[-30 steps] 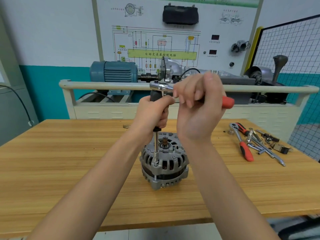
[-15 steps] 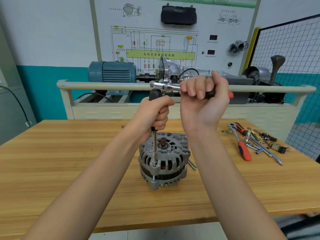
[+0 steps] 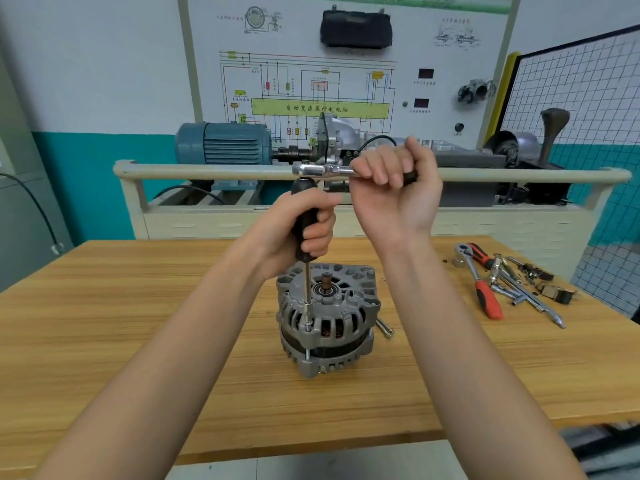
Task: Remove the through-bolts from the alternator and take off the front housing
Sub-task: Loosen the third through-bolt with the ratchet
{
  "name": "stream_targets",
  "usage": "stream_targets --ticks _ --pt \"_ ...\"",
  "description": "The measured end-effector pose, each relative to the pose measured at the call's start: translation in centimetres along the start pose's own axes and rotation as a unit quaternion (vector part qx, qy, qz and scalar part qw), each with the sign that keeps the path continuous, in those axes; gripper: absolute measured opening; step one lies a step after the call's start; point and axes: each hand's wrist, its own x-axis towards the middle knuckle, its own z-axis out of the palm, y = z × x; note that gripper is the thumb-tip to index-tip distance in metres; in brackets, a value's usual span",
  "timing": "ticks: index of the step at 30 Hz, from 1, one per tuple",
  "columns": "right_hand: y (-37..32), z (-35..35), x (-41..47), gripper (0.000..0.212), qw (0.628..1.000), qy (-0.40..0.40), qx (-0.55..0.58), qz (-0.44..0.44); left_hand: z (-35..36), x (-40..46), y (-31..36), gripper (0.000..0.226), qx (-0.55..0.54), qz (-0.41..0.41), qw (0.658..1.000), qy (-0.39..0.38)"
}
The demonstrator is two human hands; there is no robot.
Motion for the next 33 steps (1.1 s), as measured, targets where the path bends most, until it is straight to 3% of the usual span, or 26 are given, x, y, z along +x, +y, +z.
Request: stream_targets --ticks 4,8,10,12,14,17,21,25,29,33 --pt "0.2 -0.2 0.8 0.045 0.996 0.068 0.064 -0.008 0.5 0.5 -0.2 0.044 -0.007 -0.005 1.000 -0.005" --pt "1.0 0.7 -1.1 0.048 0.992 0.012 -0.073 -0.106 1.1 0.6 -0.5 0.049 0.015 0.009 0.996 0.092" --pt "2.0 1.3 -2.4 0.042 0.955 -0.054 -0.203 -0.208 1.6 0.8 -0.7 0.045 0.037 0.029 0.986 0.158" --pt "3.2 1.8 -3.4 0.032 0.893 -0.102 -0.314 -0.305 2.2 0.9 -1.0 0.042 0.052 0.051 0.977 0.201" --pt "3.9 2.2 -3.8 0.030 0.869 -0.107 -0.351 -0.333 2.5 0.8 -1.1 0.041 0.058 0.062 0.972 0.221" --pt "3.2 1.9 -3.2 0.033 0.903 -0.101 -0.299 -0.292 2.2 0.7 -1.0 0.042 0.058 0.063 0.971 0.225" --pt "0.7 0.5 -1.0 0.047 0.987 -0.044 -0.110 -0.112 1.1 0.6 -1.1 0.045 0.045 0.056 0.988 0.133" --pt "-0.4 -0.7 1.0 0.043 0.997 0.067 0.035 -0.010 0.1 0.3 -0.7 0.034 -0.005 0.012 1.000 0.003" --pt "-0.1 -0.5 0.9 0.037 0.996 0.072 0.058 -0.012 0.2 0.6 -0.6 0.043 -0.015 -0.032 0.999 -0.030" --pt "0.6 0.3 -0.9 0.044 0.994 0.017 -0.046 -0.102 0.8 0.5 -1.0 0.052 0.012 -0.003 0.999 0.048"
